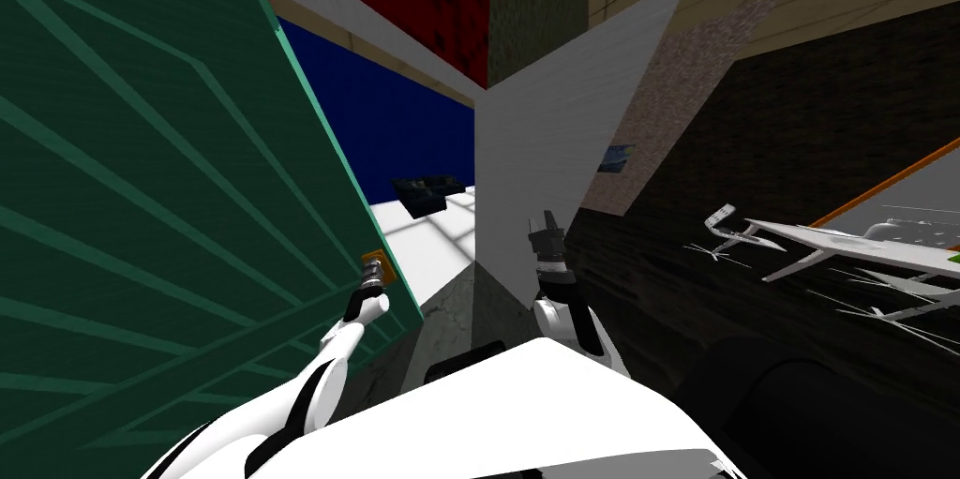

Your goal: Pull the door open

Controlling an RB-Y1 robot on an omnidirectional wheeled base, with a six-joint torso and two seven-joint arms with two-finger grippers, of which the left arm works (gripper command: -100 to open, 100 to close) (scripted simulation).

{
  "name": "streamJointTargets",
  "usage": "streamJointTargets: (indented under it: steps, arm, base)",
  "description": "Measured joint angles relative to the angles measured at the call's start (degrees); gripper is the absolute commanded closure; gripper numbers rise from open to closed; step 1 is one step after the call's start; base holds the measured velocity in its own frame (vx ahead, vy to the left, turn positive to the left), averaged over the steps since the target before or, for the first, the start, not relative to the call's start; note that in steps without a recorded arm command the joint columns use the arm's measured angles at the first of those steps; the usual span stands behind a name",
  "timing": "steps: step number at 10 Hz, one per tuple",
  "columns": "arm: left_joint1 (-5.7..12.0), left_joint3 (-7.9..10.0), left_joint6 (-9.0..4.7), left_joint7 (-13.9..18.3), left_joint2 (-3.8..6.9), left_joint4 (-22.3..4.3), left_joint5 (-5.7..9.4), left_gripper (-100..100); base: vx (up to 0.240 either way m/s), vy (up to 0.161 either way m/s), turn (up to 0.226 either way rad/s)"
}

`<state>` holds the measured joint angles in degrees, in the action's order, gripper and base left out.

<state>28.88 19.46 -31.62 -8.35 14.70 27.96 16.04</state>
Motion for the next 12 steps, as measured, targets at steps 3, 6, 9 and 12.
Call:
streamJointTargets:
  steps: [3, 6, 9, 12]
  arm:
    - [0.05, -2.04, 0.26, 2.2, -0.03, -0.5, -0.95, 100]
    - [-0.01, -2.96, 0.59, 3.0, 0.16, 0.0, -1.35, 100]
    - [-0.64, -4.71, 0.93, 4.6, 0.18, 0.6, -2.13, 100]
    - [-0.06, -6.76, 0.52, 6.7, 0.46, -0.3, -2.99, 100]
  base:
    - [-0.152, 0.053, -0.074]
    - [-0.216, 0.02, -0.092]
    - [-0.211, 0.057, -0.104]
    - [-0.218, 0.085, -0.1]
